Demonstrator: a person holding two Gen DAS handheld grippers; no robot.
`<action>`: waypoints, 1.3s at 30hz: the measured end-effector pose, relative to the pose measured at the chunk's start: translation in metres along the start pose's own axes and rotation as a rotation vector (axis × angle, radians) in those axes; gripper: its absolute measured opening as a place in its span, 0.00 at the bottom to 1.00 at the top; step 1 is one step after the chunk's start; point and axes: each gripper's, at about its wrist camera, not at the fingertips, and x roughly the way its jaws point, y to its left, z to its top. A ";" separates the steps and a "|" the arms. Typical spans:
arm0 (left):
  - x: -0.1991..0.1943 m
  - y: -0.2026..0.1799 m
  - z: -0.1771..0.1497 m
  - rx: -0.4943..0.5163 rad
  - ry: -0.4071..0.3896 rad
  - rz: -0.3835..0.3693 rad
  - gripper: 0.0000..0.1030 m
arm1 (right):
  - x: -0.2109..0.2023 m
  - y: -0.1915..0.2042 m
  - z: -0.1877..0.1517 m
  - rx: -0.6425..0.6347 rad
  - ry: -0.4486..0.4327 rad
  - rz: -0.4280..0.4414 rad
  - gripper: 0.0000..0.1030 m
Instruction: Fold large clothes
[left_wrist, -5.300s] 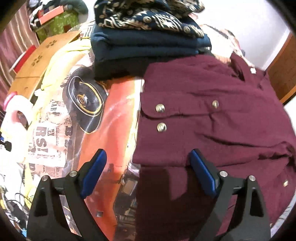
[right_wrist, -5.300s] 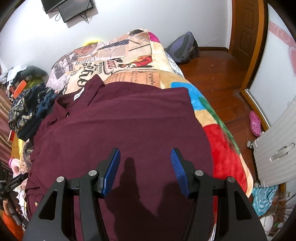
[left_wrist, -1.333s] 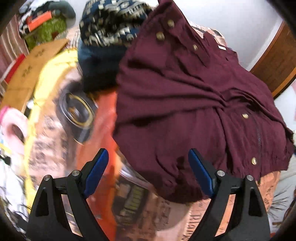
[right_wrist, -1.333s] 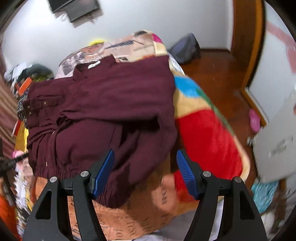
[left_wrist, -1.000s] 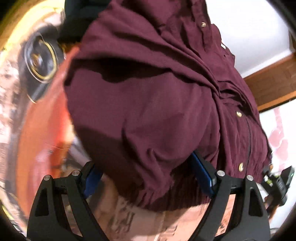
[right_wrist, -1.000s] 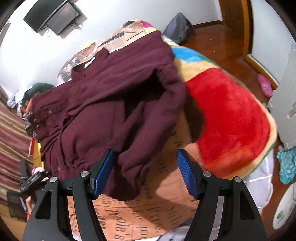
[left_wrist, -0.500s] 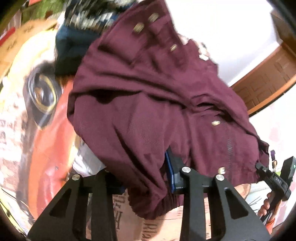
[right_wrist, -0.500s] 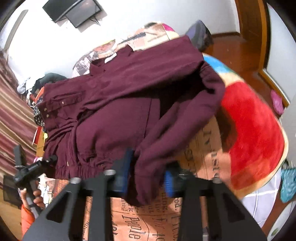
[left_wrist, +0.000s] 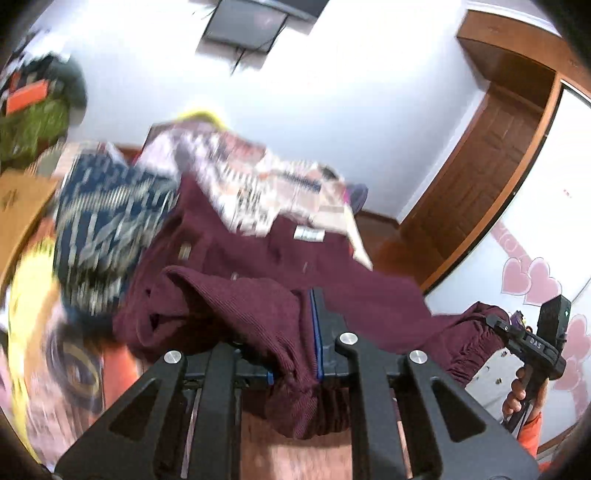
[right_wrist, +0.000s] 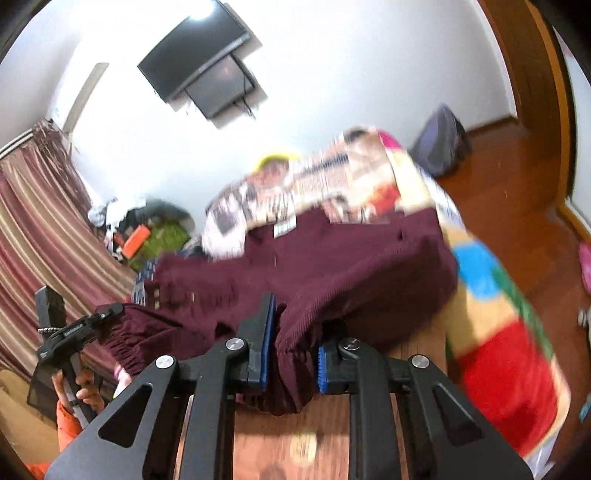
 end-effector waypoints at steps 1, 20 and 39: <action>0.003 -0.006 0.012 0.025 -0.019 0.007 0.14 | 0.004 -0.001 0.009 -0.003 -0.017 -0.001 0.16; 0.223 0.040 0.078 0.130 0.199 0.326 0.21 | 0.170 -0.069 0.088 0.021 0.124 -0.225 0.18; 0.142 0.001 0.072 0.203 0.106 0.327 0.89 | 0.143 -0.017 0.091 -0.133 0.214 -0.263 0.52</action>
